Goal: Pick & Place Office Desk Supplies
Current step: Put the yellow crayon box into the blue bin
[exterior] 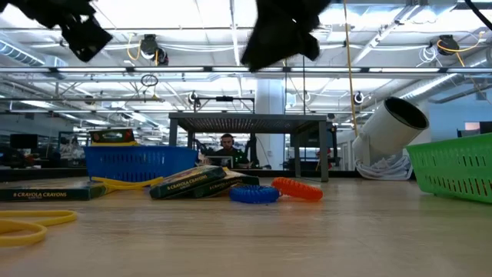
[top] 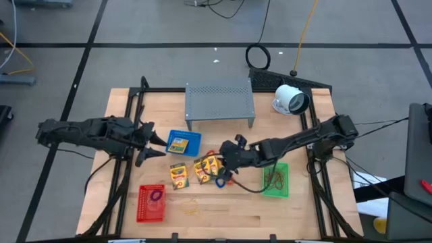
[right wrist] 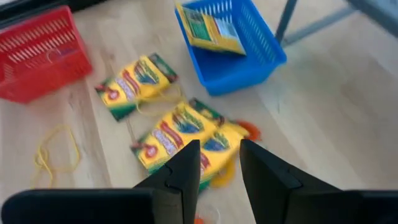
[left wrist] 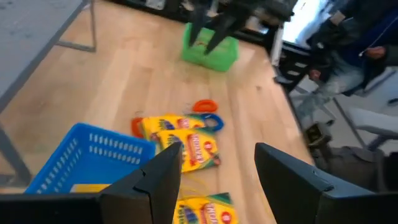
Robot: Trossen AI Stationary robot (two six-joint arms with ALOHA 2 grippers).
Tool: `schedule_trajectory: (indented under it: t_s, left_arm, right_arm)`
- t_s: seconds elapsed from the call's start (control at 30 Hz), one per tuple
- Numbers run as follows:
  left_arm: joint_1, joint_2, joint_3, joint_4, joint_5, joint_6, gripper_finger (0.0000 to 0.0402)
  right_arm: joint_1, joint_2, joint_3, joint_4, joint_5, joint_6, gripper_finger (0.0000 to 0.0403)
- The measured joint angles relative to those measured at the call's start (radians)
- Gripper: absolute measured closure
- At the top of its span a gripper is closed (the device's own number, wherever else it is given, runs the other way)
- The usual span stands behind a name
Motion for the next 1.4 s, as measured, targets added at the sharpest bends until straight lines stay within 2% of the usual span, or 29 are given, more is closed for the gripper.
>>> schedule_trajectory:
  t_s: [0.2, 0.4, 0.5, 0.6, 0.67, 0.73, 0.87, 1.0, 1.2, 1.27, 1.4]
  left_arm:
    - [-0.138, 0.154, 0.18, -0.233, -0.18, -0.037, 0.0188]
    - [-0.23, 0.348, 0.314, -0.233, -0.189, 0.001, 0.0199]
    - [-0.247, 0.433, 0.353, -0.251, -0.185, 0.002, 0.0244]
    - [-0.249, 0.513, 0.379, -0.243, -0.175, 0.004, 0.031]
    - [-0.25, 0.562, 0.387, -0.238, -0.141, 0.002, 0.036]
    - [-0.25, 0.609, 0.392, -0.21, -0.096, -0.001, 0.039]
    - [-0.251, 0.706, 0.392, -0.177, -0.057, -0.022, 0.0395]
    - [-0.251, 0.791, 0.392, -0.182, -0.067, -0.043, 0.0397]
    - [-0.27, 0.893, 0.392, -0.174, -0.132, -0.018, 0.0399]
    - [-0.277, 0.918, 0.392, -0.172, -0.173, -0.016, 0.0399]
    - [-0.277, 0.953, 0.391, -0.157, -0.2, -0.005, 0.0399]
  right_arm:
    - [-0.008, -0.14, -0.233, 0.342, 0.003, -0.019, 0.0301]
    - [-0.018, -0.265, -0.47, 0.628, 0.001, -0.028, 0.0302]
    - [-0.017, -0.304, -0.569, 0.767, -0.002, -0.044, 0.0305]
    - [-0.016, -0.328, -0.643, 0.868, -0.013, -0.052, 0.0305]
    - [-0.017, -0.34, -0.672, 0.918, -0.063, -0.047, 0.0305]
    - [-0.019, -0.342, -0.685, 0.931, -0.122, -0.031, 0.0307]
    - [-0.019, -0.342, -0.688, 0.933, -0.226, 0.004, 0.0309]
    - [-0.043, -0.342, -0.688, 0.927, -0.304, 0.069, 0.0305]
    - [-0.111, -0.341, -0.664, 0.927, -0.501, 0.16, 0.0294]
    - [-0.12, -0.341, -0.617, 0.865, -0.535, 0.146, 0.0293]
    - [-0.122, -0.335, -0.463, 0.588, -0.529, 0.061, 0.0294]
